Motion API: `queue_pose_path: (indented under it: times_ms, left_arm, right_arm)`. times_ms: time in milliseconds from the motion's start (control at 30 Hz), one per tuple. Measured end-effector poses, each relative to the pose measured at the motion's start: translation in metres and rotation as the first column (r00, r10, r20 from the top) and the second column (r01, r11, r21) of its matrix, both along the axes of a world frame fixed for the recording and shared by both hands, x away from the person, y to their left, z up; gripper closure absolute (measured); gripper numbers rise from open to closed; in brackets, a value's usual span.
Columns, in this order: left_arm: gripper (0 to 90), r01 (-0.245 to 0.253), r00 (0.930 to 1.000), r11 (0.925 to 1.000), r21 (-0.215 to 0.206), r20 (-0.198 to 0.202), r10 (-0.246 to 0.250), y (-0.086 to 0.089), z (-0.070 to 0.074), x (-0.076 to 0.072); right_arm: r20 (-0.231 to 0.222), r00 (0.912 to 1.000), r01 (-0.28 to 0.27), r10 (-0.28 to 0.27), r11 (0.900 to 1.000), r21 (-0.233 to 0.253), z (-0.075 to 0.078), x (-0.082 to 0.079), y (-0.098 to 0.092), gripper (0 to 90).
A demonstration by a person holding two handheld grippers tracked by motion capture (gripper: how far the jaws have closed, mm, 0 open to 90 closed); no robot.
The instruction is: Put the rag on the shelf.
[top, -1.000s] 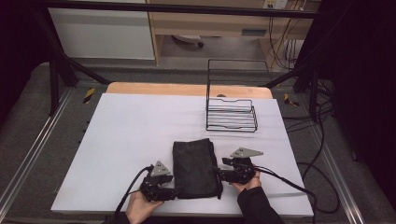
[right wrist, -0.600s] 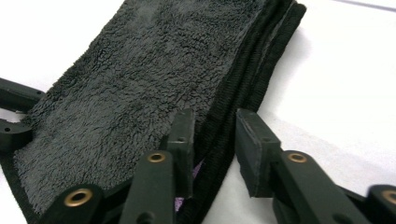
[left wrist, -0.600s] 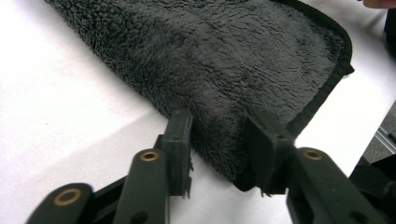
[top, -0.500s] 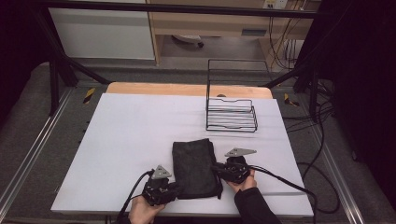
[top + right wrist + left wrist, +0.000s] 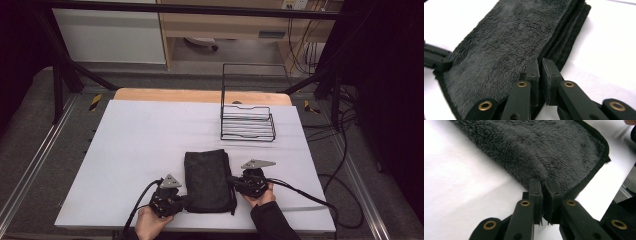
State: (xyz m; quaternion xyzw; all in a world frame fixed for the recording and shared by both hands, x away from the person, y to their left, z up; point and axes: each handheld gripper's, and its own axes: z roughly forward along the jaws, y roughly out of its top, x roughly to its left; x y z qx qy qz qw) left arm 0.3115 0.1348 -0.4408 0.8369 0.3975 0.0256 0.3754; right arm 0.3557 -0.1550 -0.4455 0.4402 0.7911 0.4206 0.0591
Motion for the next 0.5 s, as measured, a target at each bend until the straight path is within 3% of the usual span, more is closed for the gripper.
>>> queue_pose_path:
  times_ms: [167, 333, 367, 400, 467, 500]
  left_arm:
    - [84.1, 0.010, 1.0000, 0.9999, 0.011, -0.002, -0.010, 0.011, 0.003, 0.001]
    - [82.1, 0.039, 0.9985, 0.9988, 0.030, 0.037, -0.040, 0.010, 0.001, 0.000]
    - [79.8, 0.051, 0.9977, 0.9980, 0.037, 0.043, -0.053, 0.011, 0.002, 0.000]
    - [79.8, 0.059, 0.9969, 0.9974, 0.041, 0.049, -0.061, 0.012, 0.003, 0.000]
    - [73.7, 0.064, 0.9951, 0.9968, 0.047, 0.072, -0.067, 0.014, 0.005, -0.001]
    - [73.7, 0.065, 0.9938, 0.9964, 0.055, 0.087, -0.070, 0.015, 0.007, -0.001]
  right_arm:
    - [0.004, 0.9997, -0.026, 0.026, 1.000, 0.011, -0.002, -0.004, 0.003, 78.8]
    - [0.038, 0.9985, -0.039, 0.038, 0.999, 0.008, 0.001, -0.004, 0.001, 70.7]
    - [0.070, 0.9965, -0.048, 0.047, 0.999, 0.015, 0.004, -0.003, -0.002, 62.9]
    - [0.070, 0.9965, -0.048, 0.047, 0.999, 0.015, 0.004, -0.003, -0.002, 62.9]
    - [0.100, 0.9939, -0.050, 0.047, 0.998, 0.029, 0.007, -0.002, -0.005, 52.0]
    - [0.100, 0.9939, -0.050, 0.047, 0.998, 0.029, 0.007, -0.002, -0.005, 52.0]
